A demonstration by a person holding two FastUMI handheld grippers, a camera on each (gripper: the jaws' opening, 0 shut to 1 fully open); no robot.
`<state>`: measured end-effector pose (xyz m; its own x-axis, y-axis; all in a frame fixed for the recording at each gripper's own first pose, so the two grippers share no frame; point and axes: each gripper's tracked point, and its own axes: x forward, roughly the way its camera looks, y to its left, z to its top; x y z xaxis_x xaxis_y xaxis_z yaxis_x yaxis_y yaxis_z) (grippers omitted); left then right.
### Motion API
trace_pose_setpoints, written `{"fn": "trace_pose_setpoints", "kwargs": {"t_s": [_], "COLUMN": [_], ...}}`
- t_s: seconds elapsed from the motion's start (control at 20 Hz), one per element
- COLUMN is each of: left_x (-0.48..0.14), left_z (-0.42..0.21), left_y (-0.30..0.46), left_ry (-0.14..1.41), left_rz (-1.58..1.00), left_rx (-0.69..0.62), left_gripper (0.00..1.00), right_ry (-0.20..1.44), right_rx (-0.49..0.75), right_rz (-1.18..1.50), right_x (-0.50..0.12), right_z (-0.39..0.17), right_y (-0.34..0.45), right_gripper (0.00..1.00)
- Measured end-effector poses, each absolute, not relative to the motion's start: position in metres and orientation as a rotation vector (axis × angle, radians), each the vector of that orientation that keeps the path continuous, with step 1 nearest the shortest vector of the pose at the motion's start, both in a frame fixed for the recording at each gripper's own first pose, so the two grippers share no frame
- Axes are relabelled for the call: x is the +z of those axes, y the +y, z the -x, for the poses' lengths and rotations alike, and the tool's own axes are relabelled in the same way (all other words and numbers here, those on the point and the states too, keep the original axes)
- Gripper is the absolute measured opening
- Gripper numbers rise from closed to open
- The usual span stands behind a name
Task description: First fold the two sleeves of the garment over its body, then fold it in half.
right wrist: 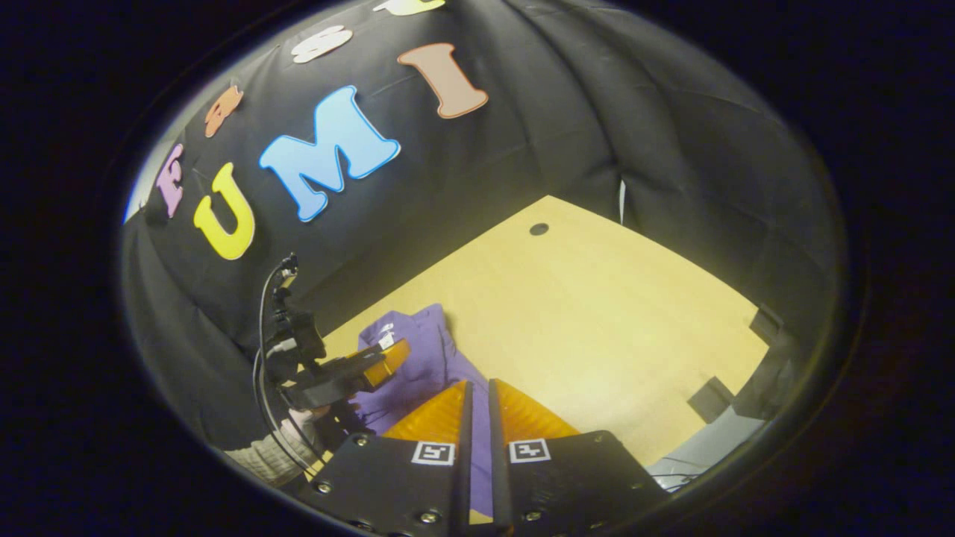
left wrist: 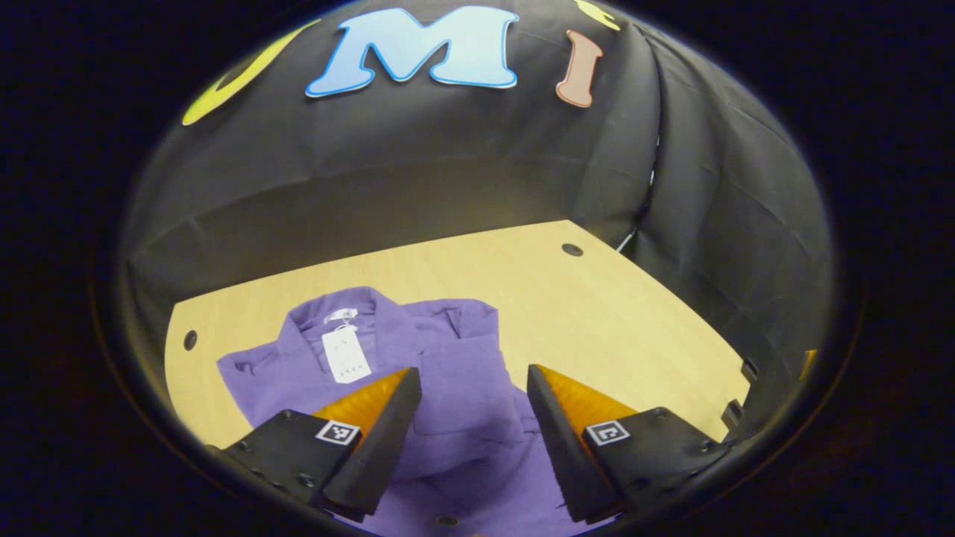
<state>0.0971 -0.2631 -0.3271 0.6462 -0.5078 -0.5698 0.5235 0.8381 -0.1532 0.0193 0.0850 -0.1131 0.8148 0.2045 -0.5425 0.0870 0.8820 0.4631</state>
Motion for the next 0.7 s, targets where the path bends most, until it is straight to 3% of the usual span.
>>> {"fn": "trace_pose_setpoints", "kwargs": {"t_s": [0.05, 0.1, 0.25, 0.4, 0.5, 0.55, 0.6, 0.7], "left_x": [-0.326, -0.325, -0.332, -0.351, -0.365, -0.372, -0.380, -0.396], "left_z": [-0.094, -0.091, -0.076, -0.051, -0.019, -0.002, 0.017, 0.058], "left_y": [-0.254, -0.242, -0.193, -0.139, -0.108, -0.095, -0.085, -0.066], "left_ry": [0.645, 0.653, 0.683, 0.721, 0.772, 0.802, 0.839, 0.920], "left_rz": [-0.020, -0.016, -0.037, -0.107, -0.099, -0.079, -0.058, -0.027], "left_rx": [-0.574, -0.558, -0.502, -0.444, -0.398, -0.375, -0.353, -0.320], "left_gripper": [0.95, 0.92, 0.98, 0.94, 0.94, 0.95, 0.95, 0.95], "right_ry": [0.635, 0.656, 0.729, 0.829, 0.915, 0.952, 0.989, 1.081], "right_rx": [0.081, 0.095, 0.139, 0.191, 0.233, 0.245, 0.261, 0.292], "right_rz": [-0.484, -0.470, -0.427, -0.371, -0.329, -0.305, -0.287, -0.254], "right_x": [-0.117, -0.125, -0.154, -0.187, -0.210, -0.219, -0.227, -0.247], "right_z": [-0.024, -0.026, -0.026, -0.023, -0.019, -0.016, -0.014, -0.002], "right_y": [0.090, 0.094, 0.103, 0.112, 0.119, 0.122, 0.123, 0.129], "right_gripper": [0.12, 0.12, 0.12, 0.10, 0.30, 0.32, 0.44, 0.54]}}
